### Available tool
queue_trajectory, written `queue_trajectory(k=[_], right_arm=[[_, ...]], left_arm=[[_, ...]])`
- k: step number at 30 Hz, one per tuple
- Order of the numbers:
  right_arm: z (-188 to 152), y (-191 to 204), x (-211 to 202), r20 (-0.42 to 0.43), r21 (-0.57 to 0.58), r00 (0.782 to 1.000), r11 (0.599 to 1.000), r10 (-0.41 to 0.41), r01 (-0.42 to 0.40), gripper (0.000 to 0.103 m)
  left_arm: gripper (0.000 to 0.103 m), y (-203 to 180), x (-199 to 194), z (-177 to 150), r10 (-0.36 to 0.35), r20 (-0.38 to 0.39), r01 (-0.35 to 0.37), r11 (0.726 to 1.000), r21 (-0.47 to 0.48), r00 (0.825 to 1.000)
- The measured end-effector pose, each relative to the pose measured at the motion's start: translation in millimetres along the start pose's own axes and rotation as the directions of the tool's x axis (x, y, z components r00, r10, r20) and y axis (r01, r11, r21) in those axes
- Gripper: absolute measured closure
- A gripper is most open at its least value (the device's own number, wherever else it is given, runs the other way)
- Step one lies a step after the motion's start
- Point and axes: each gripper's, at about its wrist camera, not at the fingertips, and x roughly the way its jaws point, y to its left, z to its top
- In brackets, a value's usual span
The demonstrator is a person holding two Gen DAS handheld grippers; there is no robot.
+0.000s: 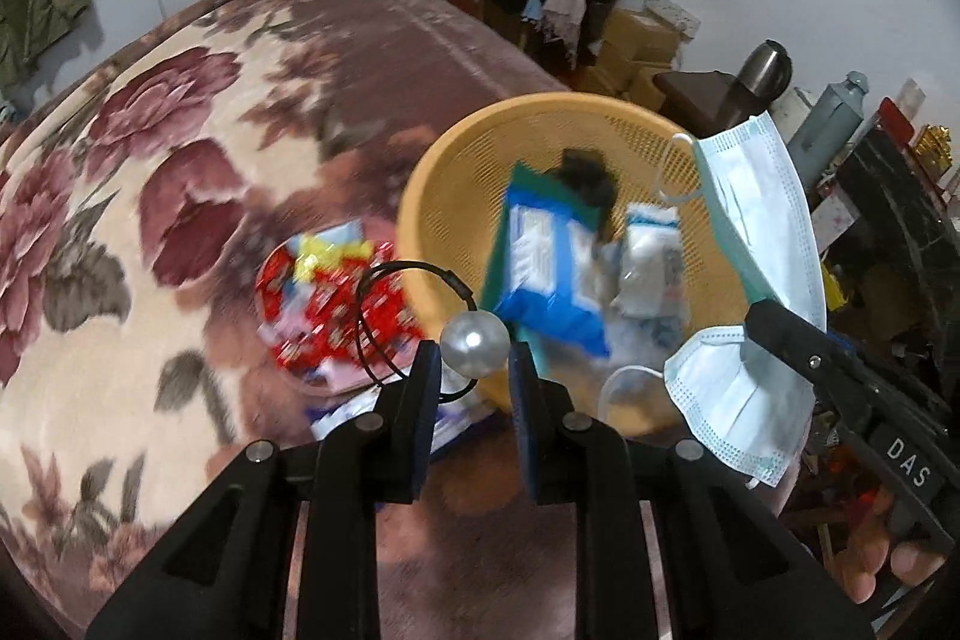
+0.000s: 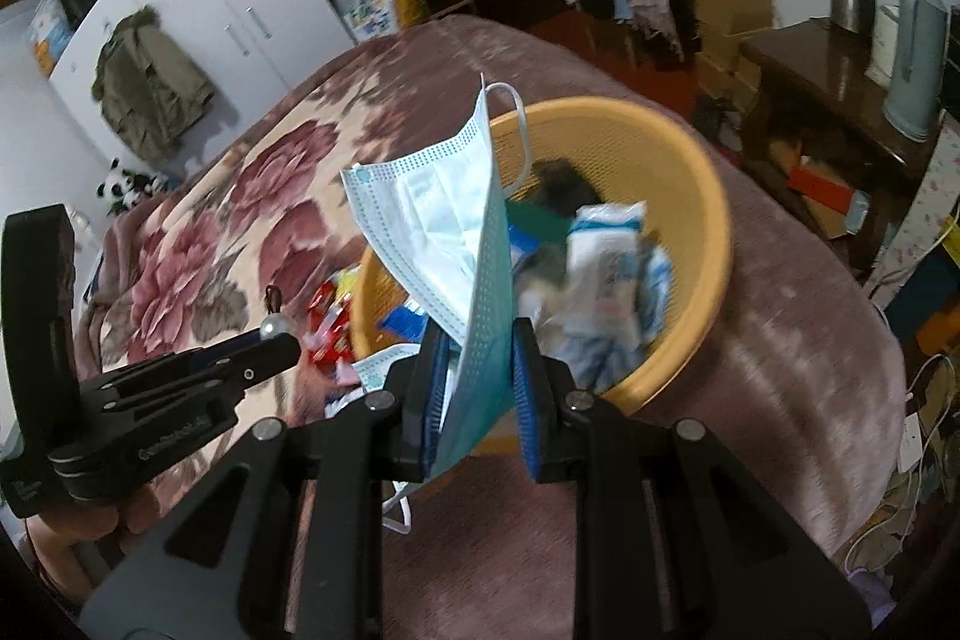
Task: Organize soft objects
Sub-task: 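Lift and carry the hair tie and mask in both tools over the yellow basket, then open both tools to drop the hair tie and mask into the basket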
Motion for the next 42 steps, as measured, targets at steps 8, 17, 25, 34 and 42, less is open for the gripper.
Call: queue_trajectory(k=[8, 17, 25, 34, 42], right_arm=[[24, -20, 8, 0.014, 0.014, 0.999, 0.999, -0.049, 0.049, 0.082], [48, -36, 27, 0.003, 0.014, 0.996, 0.996, -0.085, 0.085, 0.080], [48, -51, 47, -0.073, 0.022, 0.994, 0.997, -0.077, 0.078, 0.061], [43, -54, 40, -0.054, 0.039, 0.991, 0.992, -0.119, 0.122, 0.006], [40, -46, 35, -0.054, 0.027, 0.982, 0.983, -0.181, 0.183, 0.000]], left_arm=[[0.080, -24, 27, 43, -0.057, 0.003, 0.057, 0.998, 0.032, 0.998], [0.080, -49, 70, 97, -0.129, 0.004, 0.129, 0.990, 0.051, 0.992], [0.023, -55, 112, 113, -0.139, -0.039, 0.140, 0.990, 0.015, 0.989], [0.000, -27, 88, 91, -0.041, -0.013, 0.041, 0.999, -0.015, 0.999], [0.000, -10, 69, 58, 0.016, -0.017, -0.016, 1.000, -0.004, 1.000]])
